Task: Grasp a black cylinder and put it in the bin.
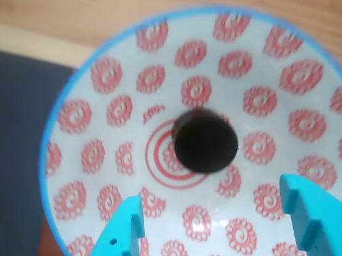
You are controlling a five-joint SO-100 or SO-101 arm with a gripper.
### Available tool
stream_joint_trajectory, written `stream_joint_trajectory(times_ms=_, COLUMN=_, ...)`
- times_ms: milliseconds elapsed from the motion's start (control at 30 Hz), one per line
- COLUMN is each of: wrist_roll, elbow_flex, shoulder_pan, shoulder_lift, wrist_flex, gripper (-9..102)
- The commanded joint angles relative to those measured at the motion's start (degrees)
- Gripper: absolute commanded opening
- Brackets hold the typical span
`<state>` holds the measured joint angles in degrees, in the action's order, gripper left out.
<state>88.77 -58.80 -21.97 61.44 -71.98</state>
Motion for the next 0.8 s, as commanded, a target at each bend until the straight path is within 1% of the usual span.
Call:
stream_joint_trajectory(times_ms=0, wrist_roll=0.09, elbow_flex=2.64, shoulder_pan=1.23, shoulder_lift=1.32, wrist_flex=-3.69, gripper=26)
stream_joint_trajectory(times_ms=67, wrist_roll=0.26, elbow_flex=2.72, shoulder_pan=1.23, shoulder_lift=1.41, wrist_flex=-5.36, gripper=22)
stream_joint_trajectory(times_ms=200, wrist_roll=0.44, elbow_flex=2.55, shoulder_pan=1.32, shoulder_lift=4.13, wrist_flex=-5.45, gripper=11)
stream_joint_trajectory(times_ms=300, wrist_roll=0.53, elbow_flex=1.76, shoulder_pan=1.41, shoulder_lift=7.29, wrist_flex=-6.33, gripper=6)
stream_joint_trajectory(times_ms=533, wrist_roll=0.62, elbow_flex=1.76, shoulder_pan=1.41, shoulder_lift=12.22, wrist_flex=-11.87, gripper=1)
stream_joint_trajectory(times_ms=767, wrist_roll=1.76, elbow_flex=1.67, shoulder_pan=1.41, shoulder_lift=17.14, wrist_flex=-17.58, gripper=0)
